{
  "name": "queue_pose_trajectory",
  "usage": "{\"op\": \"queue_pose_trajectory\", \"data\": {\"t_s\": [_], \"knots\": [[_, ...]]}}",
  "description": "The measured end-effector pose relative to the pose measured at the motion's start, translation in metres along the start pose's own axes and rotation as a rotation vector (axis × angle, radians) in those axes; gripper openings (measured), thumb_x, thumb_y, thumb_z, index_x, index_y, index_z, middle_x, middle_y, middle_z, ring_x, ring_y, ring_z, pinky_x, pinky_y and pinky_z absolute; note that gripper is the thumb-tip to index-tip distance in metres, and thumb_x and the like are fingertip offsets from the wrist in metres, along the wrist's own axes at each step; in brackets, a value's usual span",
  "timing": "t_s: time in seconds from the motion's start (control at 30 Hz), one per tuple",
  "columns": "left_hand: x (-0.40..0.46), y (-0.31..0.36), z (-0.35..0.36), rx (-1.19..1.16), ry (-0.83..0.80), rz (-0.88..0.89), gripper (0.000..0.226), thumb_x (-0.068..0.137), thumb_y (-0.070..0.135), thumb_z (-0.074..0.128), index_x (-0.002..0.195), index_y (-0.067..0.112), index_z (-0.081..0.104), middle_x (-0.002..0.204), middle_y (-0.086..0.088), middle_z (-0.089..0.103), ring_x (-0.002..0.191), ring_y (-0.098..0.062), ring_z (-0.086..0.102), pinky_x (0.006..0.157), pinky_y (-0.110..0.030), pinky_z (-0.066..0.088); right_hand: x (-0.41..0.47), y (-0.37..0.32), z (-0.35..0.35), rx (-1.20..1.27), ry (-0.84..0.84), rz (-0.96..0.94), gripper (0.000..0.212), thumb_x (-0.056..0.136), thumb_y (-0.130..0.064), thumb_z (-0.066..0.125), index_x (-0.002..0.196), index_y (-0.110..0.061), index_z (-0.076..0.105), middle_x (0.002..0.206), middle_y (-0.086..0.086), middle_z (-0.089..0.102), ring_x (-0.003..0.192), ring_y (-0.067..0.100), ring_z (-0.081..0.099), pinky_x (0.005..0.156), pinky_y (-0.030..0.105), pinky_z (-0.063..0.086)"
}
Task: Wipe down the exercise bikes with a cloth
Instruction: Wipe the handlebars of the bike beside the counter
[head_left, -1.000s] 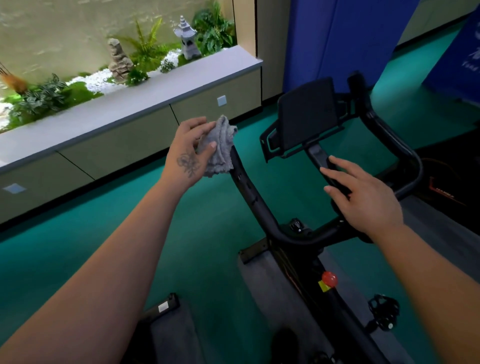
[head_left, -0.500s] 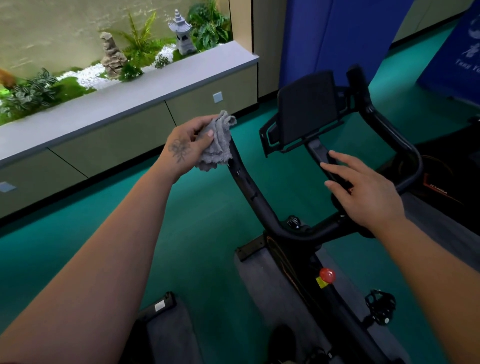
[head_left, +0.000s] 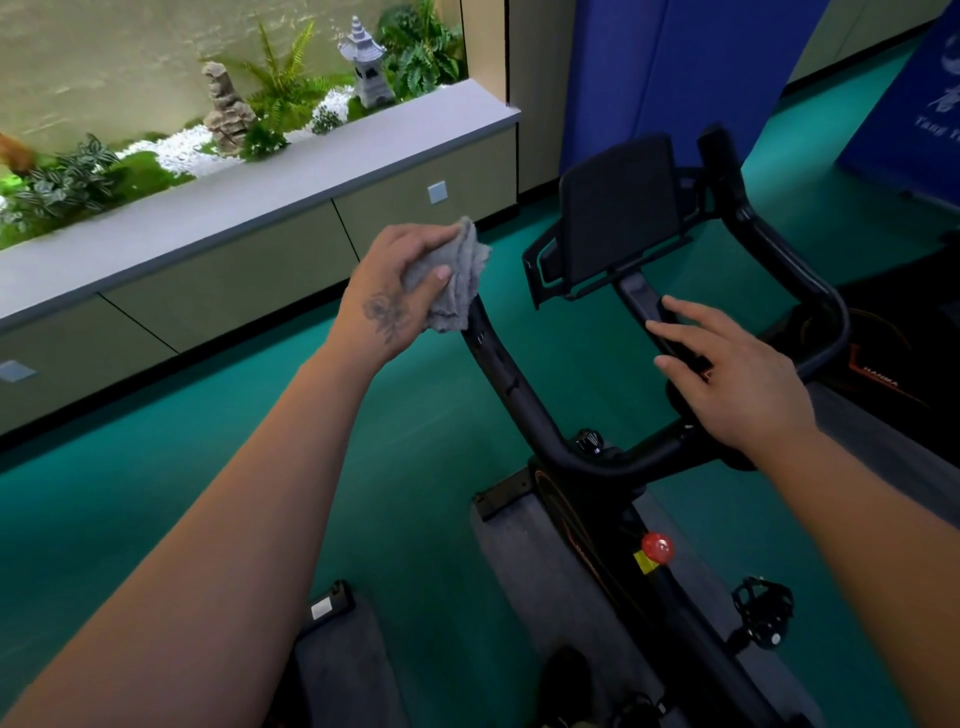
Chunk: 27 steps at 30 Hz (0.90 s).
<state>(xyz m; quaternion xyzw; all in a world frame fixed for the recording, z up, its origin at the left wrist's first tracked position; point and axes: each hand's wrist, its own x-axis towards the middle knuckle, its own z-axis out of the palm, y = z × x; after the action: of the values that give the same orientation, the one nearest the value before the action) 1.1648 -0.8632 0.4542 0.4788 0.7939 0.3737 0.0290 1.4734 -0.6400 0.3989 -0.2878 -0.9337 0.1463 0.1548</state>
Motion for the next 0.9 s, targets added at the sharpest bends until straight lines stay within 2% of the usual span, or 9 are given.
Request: {"op": "queue_pose_trajectory", "data": {"t_s": [0.1,0.2,0.3,0.43,0.5,0.57,0.7,0.83,0.9], "knots": [[-0.009,-0.011,-0.005,0.015,0.128,-0.037,0.040,0.104,0.022,0.067,0.144,0.024,0.066,0.130,0.004,0.061,0.114,-0.007,0.055,0.097,-0.005,0.039,0.000,0.001,0.000,0.006,0.000,0.002,0.040,0.103,-0.046,0.060,0.143,-0.042,0.060,0.161,-0.029,0.037,0.079,0.006,0.063,0.087,0.038,0.052],[0.000,-0.011,-0.013,-0.001,0.228,0.010,0.040,0.103,0.022,0.067,0.143,0.022,0.066,0.128,0.001,0.062,0.114,-0.009,0.057,0.098,-0.015,0.046,0.000,0.001,0.000,0.012,-0.002,0.010,0.039,0.102,-0.048,0.060,0.142,-0.045,0.060,0.160,-0.031,0.037,0.072,0.006,0.064,0.084,0.037,0.053],[0.016,0.001,-0.020,0.047,0.223,0.056,0.037,0.102,0.020,0.065,0.139,0.022,0.068,0.124,0.000,0.061,0.112,-0.003,0.054,0.100,-0.014,0.043,0.000,0.001,-0.001,0.016,-0.004,0.020,0.039,0.102,-0.048,0.060,0.141,-0.046,0.060,0.160,-0.032,0.036,0.071,0.004,0.064,0.084,0.039,0.054],[0.016,-0.001,-0.032,0.189,0.244,0.048,0.035,0.103,0.030,0.065,0.135,0.017,0.065,0.124,-0.009,0.059,0.116,-0.022,0.054,0.098,-0.029,0.043,0.000,0.001,-0.001,0.028,0.000,0.025,0.039,0.102,-0.049,0.060,0.140,-0.046,0.060,0.160,-0.032,0.037,0.070,0.003,0.064,0.087,0.042,0.056],[0.010,-0.003,-0.034,0.331,0.236,0.058,0.036,0.101,0.037,0.068,0.131,0.017,0.065,0.120,-0.008,0.059,0.117,-0.030,0.050,0.093,-0.030,0.037,-0.001,0.002,-0.001,0.032,0.000,0.022,0.038,0.102,-0.048,0.061,0.140,-0.046,0.061,0.160,-0.032,0.037,0.070,0.003,0.064,0.087,0.042,0.056],[0.007,-0.003,-0.031,0.393,0.197,0.090,0.036,0.098,0.036,0.073,0.128,0.017,0.067,0.116,-0.004,0.059,0.113,-0.028,0.050,0.091,-0.028,0.034,-0.001,0.001,0.000,0.037,-0.003,0.022,0.038,0.102,-0.048,0.061,0.140,-0.046,0.061,0.160,-0.032,0.037,0.070,0.004,0.065,0.086,0.040,0.056],[0.005,0.000,-0.021,0.179,0.166,0.124,0.031,0.094,0.028,0.081,0.122,0.019,0.073,0.113,0.006,0.059,0.101,-0.006,0.053,0.085,-0.024,0.046,0.000,0.000,-0.002,0.036,-0.001,0.029,0.038,0.102,-0.050,0.059,0.140,-0.046,0.060,0.160,-0.032,0.037,0.071,0.003,0.065,0.085,0.040,0.055],[0.000,0.011,-0.018,0.009,0.151,0.108,0.044,0.089,0.031,0.088,0.128,0.020,0.072,0.116,0.007,0.073,0.106,-0.008,0.067,0.092,-0.018,0.055,-0.001,0.000,-0.001,0.043,-0.002,0.034,0.038,0.101,-0.049,0.060,0.139,-0.046,0.060,0.159,-0.032,0.037,0.070,0.002,0.064,0.084,0.037,0.053],[-0.002,0.016,-0.011,0.066,0.083,0.169,0.040,0.089,0.034,0.088,0.124,0.021,0.075,0.116,0.009,0.075,0.109,-0.008,0.069,0.095,-0.025,0.058,-0.001,0.000,0.000,0.045,-0.004,0.038,0.038,0.101,-0.050,0.060,0.139,-0.046,0.061,0.159,-0.032,0.037,0.070,0.001,0.064,0.082,0.036,0.052]]}}
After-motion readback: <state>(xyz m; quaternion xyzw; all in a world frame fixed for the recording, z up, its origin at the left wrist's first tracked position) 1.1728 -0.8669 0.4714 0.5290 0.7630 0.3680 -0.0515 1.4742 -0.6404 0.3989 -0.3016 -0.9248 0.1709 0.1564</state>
